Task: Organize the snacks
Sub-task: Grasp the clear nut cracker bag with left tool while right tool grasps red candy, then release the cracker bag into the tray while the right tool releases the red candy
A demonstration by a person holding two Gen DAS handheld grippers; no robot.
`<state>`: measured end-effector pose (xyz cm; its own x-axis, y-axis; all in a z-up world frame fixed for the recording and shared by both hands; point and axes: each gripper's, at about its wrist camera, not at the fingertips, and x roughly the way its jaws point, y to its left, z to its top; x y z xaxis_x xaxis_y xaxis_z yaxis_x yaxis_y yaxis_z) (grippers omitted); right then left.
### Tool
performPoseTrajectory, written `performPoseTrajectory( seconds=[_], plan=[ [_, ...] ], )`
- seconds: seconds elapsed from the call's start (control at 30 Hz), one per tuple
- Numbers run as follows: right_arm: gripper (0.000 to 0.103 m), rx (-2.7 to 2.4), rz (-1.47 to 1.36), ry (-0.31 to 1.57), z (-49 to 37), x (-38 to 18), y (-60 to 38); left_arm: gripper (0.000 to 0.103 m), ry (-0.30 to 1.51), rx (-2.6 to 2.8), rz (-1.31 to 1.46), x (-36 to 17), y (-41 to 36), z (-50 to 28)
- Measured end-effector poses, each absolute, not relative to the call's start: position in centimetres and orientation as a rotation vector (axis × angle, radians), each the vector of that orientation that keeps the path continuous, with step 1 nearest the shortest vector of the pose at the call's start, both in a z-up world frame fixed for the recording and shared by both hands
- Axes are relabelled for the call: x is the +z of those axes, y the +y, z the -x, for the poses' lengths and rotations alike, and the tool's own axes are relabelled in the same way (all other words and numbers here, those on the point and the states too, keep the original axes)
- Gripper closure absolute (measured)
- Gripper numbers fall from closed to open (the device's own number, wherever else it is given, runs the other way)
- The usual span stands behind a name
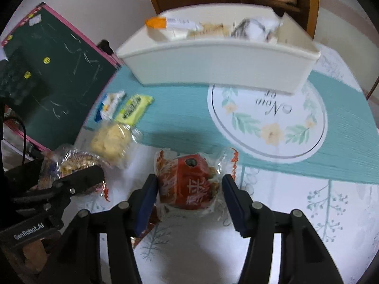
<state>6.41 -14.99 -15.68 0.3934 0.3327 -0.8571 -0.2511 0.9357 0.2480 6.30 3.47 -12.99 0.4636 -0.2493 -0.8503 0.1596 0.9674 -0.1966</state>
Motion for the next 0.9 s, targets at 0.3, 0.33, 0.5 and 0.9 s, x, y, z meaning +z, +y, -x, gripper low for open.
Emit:
performPoseTrajectory(
  seconds=[0.3, 0.33, 0.5, 0.9],
  plan=[
    [0.047, 0.353, -0.099, 0.933, -6.6, -8.2, -16.1, 0.06, 0.894, -0.295, 0.047, -3.3, 2.1, -9.7],
    [0.047, 0.349, -0.101, 0.908, -6.8, -7.2, -16.3, 0.06, 0.877, -0.292, 0.031, -2.3, 1.9, -10.2],
    [0.047, 0.318, -0.085, 0.777, -9.5, -1.5, -17.2, 0.06, 0.801, -0.276, -0.03, 3.1, 0.7, -13.7],
    [0.047, 0.2, -0.18, 0.614, -19.7, 7.7, -20.5, 0.06, 0.747, -0.143, -0.116, 8.2, -1.3, -24.4]
  ],
)
